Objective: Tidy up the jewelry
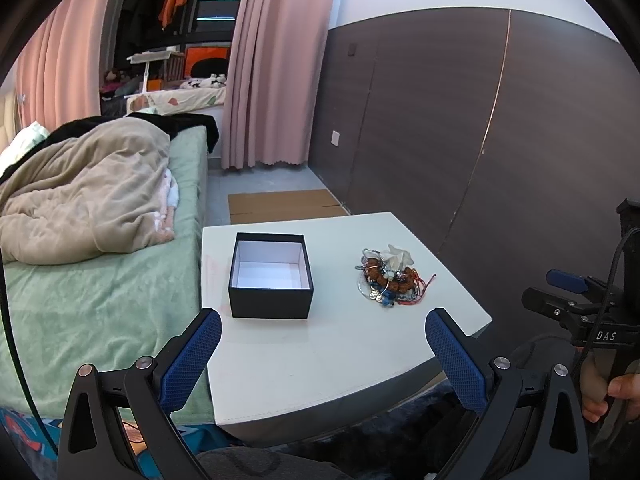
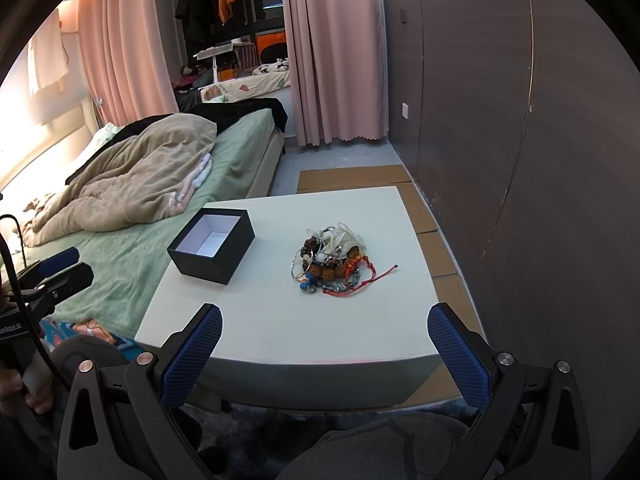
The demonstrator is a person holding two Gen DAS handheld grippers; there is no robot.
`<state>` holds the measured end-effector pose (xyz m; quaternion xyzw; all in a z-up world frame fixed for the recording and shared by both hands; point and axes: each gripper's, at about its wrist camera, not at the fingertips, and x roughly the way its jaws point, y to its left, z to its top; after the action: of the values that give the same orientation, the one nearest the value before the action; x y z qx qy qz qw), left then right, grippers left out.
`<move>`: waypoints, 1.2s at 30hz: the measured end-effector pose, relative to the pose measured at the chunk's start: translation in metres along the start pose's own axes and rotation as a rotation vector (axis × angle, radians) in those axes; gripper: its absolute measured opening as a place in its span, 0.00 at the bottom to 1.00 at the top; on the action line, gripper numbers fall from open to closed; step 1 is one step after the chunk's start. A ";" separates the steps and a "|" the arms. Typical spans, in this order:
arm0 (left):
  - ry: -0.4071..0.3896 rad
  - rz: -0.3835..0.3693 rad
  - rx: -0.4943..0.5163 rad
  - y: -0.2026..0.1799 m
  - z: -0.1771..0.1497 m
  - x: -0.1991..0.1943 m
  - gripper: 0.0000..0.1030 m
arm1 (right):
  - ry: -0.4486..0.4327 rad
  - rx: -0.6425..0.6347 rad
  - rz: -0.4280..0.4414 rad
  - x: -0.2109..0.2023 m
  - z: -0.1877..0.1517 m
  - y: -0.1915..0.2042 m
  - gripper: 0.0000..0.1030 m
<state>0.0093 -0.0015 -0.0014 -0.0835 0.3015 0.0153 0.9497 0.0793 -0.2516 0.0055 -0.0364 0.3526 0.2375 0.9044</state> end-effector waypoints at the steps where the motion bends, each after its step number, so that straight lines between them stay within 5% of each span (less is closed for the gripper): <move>1: 0.000 0.000 0.000 0.002 -0.001 -0.002 0.99 | 0.000 0.003 0.002 0.000 0.000 0.000 1.00; 19: 0.000 -0.006 0.000 0.003 -0.002 -0.004 0.99 | 0.009 0.022 0.018 0.003 -0.001 -0.006 1.00; 36: -0.004 -0.034 0.118 -0.017 0.023 -0.003 0.99 | 0.031 0.096 0.033 0.004 0.012 -0.030 1.00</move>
<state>0.0215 -0.0139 0.0217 -0.0323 0.2986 -0.0184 0.9536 0.1036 -0.2737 0.0089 0.0091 0.3781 0.2347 0.8955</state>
